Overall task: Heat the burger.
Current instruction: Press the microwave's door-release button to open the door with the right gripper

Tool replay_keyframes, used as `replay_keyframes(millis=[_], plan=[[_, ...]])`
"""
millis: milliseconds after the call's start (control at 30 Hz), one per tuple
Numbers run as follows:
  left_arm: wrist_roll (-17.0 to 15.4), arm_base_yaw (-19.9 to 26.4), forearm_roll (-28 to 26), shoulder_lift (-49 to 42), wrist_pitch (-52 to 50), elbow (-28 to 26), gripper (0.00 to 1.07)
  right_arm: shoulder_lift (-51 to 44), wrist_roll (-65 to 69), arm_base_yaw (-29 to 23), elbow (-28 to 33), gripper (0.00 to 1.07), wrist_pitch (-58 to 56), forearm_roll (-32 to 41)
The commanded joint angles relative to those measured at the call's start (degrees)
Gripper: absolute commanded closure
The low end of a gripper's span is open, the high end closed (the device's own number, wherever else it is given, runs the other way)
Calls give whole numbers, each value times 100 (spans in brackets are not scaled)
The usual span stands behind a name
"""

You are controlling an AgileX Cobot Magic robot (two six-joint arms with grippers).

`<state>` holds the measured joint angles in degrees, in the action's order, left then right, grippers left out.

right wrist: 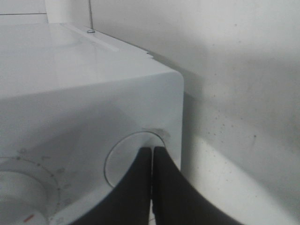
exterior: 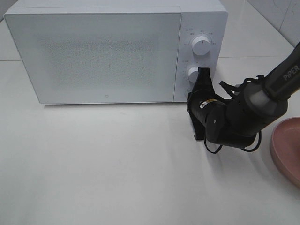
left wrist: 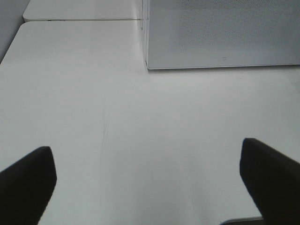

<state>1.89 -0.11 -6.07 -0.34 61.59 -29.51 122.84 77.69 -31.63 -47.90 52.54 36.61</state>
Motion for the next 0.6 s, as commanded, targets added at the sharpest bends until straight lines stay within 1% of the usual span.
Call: replay_keyframes(millis=[33, 233, 367, 600], plan=[[-6, -23, -46, -92, -57, 0, 6, -6, -52, 29, -74, 107, 52, 69], [-6, -23, -46, -92, -57, 0, 6, 57, -166, 29, -235, 107, 160, 138], [-6, -23, -46, -92, -57, 0, 6, 57, -223, 29, -241, 107, 367, 292], [-6, -23, -46, -92, -57, 0, 6, 57, -241, 29, -338, 107, 630, 286]])
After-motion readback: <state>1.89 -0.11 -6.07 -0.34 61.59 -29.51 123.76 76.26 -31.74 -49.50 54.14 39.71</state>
